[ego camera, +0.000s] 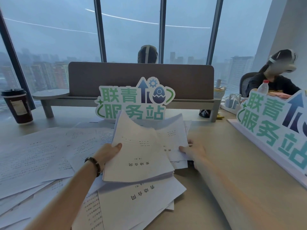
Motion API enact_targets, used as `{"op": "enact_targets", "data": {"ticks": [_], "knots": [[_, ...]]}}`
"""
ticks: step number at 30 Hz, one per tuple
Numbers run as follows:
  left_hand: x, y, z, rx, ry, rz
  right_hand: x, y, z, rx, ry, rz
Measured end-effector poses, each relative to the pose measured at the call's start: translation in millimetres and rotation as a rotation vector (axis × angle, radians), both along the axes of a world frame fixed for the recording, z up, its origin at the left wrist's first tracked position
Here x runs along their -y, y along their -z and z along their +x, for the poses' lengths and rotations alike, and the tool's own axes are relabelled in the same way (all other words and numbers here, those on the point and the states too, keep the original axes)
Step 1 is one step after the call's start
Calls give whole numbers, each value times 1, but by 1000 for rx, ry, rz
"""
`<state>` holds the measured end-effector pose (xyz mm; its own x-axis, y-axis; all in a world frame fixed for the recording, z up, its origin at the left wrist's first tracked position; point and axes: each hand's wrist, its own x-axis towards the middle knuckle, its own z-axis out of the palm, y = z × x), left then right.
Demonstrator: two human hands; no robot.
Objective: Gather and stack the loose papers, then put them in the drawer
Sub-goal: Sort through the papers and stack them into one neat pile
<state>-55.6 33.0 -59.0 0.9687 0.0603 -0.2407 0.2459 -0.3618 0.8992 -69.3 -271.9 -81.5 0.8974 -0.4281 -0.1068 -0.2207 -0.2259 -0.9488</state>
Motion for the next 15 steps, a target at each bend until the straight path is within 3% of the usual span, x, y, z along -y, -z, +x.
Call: {"op": "enact_targets", "data": {"ticks": [5, 15], "knots": [[-8, -5, -1, 0, -10, -72, 15, -7, -1, -14, -28, -243], [-6, 1, -1, -33, 12, -52, 23, -12, -10, -93, -82, -120]]}}
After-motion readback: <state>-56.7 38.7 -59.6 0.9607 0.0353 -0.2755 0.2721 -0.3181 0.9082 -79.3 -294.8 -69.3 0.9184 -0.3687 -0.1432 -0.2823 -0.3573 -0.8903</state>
